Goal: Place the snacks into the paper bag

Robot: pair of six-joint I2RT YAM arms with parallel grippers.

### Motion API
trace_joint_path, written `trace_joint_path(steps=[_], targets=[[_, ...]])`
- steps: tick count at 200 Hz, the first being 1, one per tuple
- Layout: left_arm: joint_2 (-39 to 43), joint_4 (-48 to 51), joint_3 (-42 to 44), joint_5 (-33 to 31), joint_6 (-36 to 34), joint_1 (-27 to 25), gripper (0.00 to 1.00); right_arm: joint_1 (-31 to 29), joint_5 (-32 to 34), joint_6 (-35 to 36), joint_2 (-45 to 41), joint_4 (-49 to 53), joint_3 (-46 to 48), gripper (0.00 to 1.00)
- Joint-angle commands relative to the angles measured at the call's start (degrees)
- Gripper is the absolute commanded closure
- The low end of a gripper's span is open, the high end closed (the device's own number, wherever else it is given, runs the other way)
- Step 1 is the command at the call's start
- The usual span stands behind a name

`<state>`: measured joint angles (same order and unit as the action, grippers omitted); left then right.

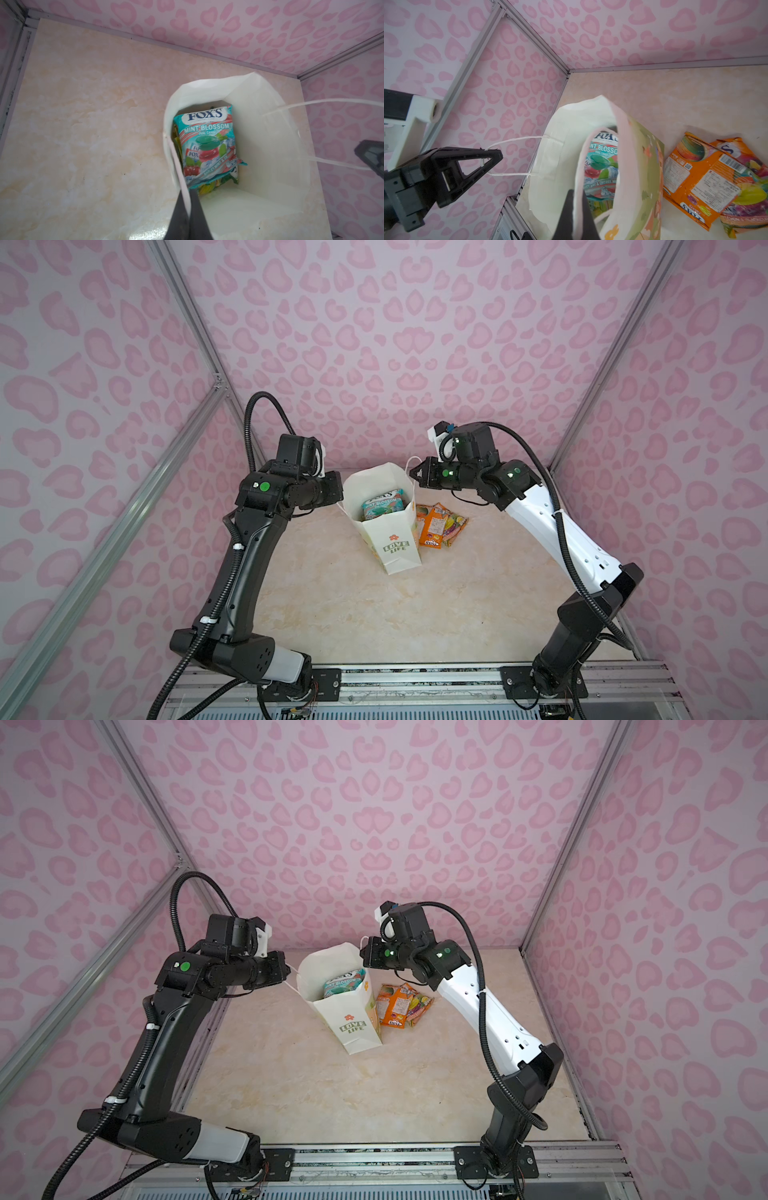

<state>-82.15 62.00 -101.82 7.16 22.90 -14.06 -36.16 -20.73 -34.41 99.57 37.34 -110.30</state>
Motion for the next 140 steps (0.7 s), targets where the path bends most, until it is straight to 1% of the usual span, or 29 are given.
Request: trace_joint_path(steps=[1,20,41,54,80,107,123,140], targets=[[3.08,-5.03,4.20,2.51,-0.46,1.06,0.97,-1.24,-1.52,-1.74,-1.47,-9.90,4.86,1.00],[5.62,-6.07,6.72,2.60,-0.31,1.70,0.97,-2.73,0.28,-1.91,-3.26,-10.84,9.05,1.00],[7.12,-6.74,7.86,3.87,0.11,2.93,0.97,-3.86,-0.01,-3.45,-4.75,-12.04,12.21,1.00],[7.93,-7.09,7.54,4.75,0.30,3.39,0.97,-4.49,0.78,-3.56,-5.56,-12.04,12.42,1.00],[8.66,-7.21,6.18,4.37,0.40,3.61,0.97,-5.46,1.60,-3.58,-5.40,-10.66,10.84,1.00],[10.42,-7.63,8.28,6.02,0.94,3.61,0.97,-7.73,2.99,-5.12,-5.50,-12.38,11.96,1.00],[12.26,-8.23,9.73,4.79,0.88,3.66,0.97,-9.44,5.21,-5.68,-5.89,-13.19,13.04,1.00],[13.77,-8.66,11.66,3.92,0.17,3.61,0.97,-9.80,5.79,-6.84,-6.05,-14.13,14.15,1.00]])
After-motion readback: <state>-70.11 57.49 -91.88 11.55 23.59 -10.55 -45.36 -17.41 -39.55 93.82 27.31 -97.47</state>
